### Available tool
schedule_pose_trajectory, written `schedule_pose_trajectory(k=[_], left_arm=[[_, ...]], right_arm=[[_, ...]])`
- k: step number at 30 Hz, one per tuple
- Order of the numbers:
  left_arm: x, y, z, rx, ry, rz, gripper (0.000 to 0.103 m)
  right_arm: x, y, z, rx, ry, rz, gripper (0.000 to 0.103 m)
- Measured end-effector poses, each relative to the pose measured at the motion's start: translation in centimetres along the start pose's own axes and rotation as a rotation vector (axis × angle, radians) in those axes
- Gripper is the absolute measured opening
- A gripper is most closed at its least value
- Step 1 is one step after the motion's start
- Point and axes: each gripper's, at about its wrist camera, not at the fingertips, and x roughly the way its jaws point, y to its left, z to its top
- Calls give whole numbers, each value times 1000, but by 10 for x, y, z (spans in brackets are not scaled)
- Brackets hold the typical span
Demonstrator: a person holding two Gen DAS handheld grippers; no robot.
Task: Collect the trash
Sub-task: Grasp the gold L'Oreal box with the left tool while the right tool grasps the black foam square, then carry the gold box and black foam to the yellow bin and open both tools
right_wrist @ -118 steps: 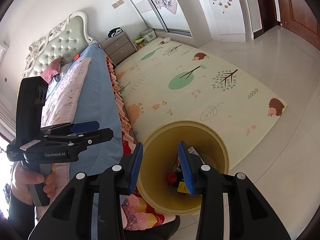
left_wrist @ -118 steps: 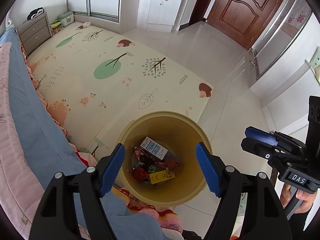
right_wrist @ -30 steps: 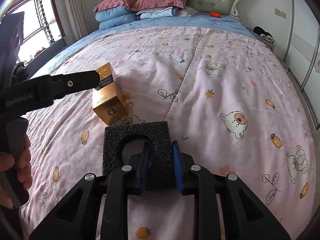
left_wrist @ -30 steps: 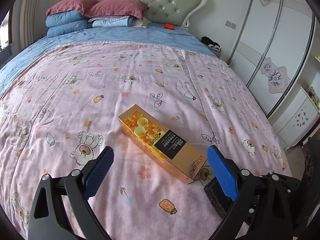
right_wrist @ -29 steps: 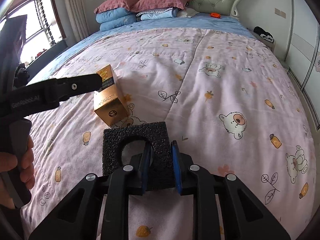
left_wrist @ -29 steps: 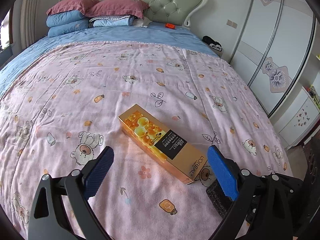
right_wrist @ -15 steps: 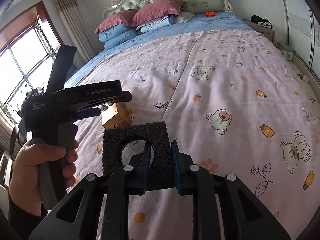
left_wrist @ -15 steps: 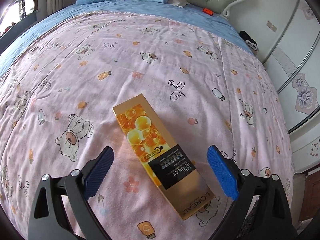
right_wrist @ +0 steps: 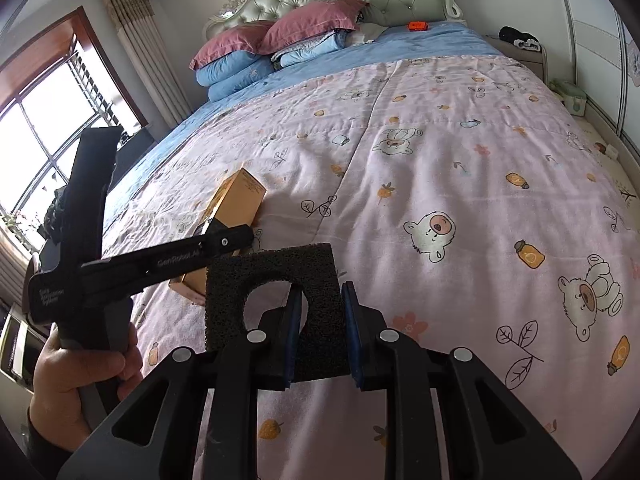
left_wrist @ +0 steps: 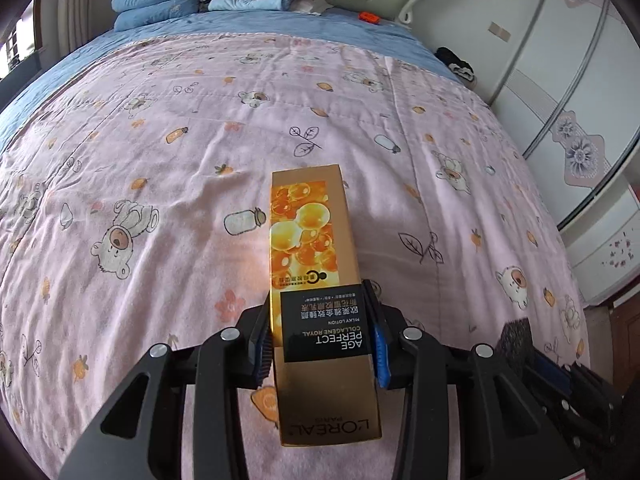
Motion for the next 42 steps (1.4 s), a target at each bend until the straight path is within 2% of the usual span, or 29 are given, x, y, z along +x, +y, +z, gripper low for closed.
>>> schedule_pose_trajectory(k=[6,11,16,22,29,34,42], left_arm=[[-28,-15,-33,136,3,-16,39],[-50,-28,-65,205,16,-32,39],[-77,-54,-101,309,12,-74,39],[-106,-96,-139,423,12,-115,39],[-126,-157,-177,540,14,-194,39],[-132,-212,-205,627,30,-268,39],[-135,-310,-257,773,81,-392,39]], right_arm=[[-14,-7,-6,31,-13,-8,21],[-37,-22,-17,94,-35,-11,21],[-75,-43,-48,186,-56,6,21],[-125,-62,-92,232,-72,-50,21],[-189,-78,-140,239,-107,-130,21],[-247,-108,-174,289,-161,-166,21],[-322,-156,-226,365,-211,-288,21]])
